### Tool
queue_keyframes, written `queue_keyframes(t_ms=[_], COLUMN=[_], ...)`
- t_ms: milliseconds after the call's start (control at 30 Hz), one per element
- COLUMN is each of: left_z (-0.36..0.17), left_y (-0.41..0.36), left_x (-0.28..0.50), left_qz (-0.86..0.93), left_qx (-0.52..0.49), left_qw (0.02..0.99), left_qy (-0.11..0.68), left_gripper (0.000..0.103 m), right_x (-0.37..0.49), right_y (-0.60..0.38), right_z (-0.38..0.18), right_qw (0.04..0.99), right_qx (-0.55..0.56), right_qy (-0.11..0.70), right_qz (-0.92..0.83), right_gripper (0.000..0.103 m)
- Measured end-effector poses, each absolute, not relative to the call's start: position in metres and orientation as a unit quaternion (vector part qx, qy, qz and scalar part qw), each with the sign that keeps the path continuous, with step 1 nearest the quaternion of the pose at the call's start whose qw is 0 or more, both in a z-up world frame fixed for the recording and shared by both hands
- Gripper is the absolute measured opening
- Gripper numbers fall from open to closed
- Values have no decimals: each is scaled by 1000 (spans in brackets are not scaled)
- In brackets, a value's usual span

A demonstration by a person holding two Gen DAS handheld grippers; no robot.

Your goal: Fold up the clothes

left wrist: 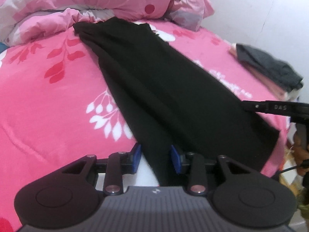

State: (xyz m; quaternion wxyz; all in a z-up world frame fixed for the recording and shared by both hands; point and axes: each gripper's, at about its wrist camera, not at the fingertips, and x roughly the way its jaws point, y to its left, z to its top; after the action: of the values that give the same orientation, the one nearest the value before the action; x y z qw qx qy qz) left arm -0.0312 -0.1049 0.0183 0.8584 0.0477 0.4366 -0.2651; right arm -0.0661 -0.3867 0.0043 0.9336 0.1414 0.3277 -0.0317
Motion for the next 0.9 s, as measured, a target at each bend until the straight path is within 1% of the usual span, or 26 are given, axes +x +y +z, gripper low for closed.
queue_keyframes(t_ms=[33,100,133,233,367,467,500,533,567,633,667,733,800,833,867,900], left_z=[19,20,21,25,18,23,25,28,32,37,36,34,27,26,25,24], left_y=[-104,-102,-97,-81,-59,-52,-50,-48,-47,-49,-55,-67,-82,-89,-96,-100], left_x=[-33,-37,-37,-39,-43,-45,-46,-48,-50,-56,-58,-63,-69,-73,-77,-80], left_qz=[-257,-242,-236,-221,-206,-220,-231,-244,-260,-284,-292,-306,-302,-292,-282,-266], left_qx=[48,48,38,13,-3,-23,-30,-44,-58,-65,-58,-44,-12,11,34,48], left_qw=[861,866,865,861,856,855,851,846,841,831,827,818,818,827,835,842], left_qy=[436,436,442,457,475,469,470,471,472,474,477,485,489,481,472,467], left_gripper=[18,6,3,0,0,2,6,18,24,49,52,52,51,46,38,20], right_x=[-67,-66,-66,-70,-73,-72,-72,-72,-72,-74,-77,-83,-86,-86,-86,-85], right_y=[-389,-391,-391,-390,-395,-400,-401,-402,-402,-402,-401,-399,-398,-398,-399,-400], right_z=[-1,-10,-15,-16,-20,-22,-23,-24,-23,-19,-15,-7,-5,-6,-8,-11], right_qw=[931,927,927,930,929,928,927,927,927,928,930,935,937,936,934,933], right_qx=[151,164,165,159,173,187,191,194,194,192,186,175,167,169,173,178], right_qy=[329,335,335,330,325,323,322,322,322,320,315,307,304,307,311,313], right_qz=[-35,-34,-35,-33,-26,-20,-18,-17,-16,-14,-16,-20,-21,-24,-25,-24], right_gripper=[12,12,12,12,11,11,11,11,11,11,12,12,12,12,12,12])
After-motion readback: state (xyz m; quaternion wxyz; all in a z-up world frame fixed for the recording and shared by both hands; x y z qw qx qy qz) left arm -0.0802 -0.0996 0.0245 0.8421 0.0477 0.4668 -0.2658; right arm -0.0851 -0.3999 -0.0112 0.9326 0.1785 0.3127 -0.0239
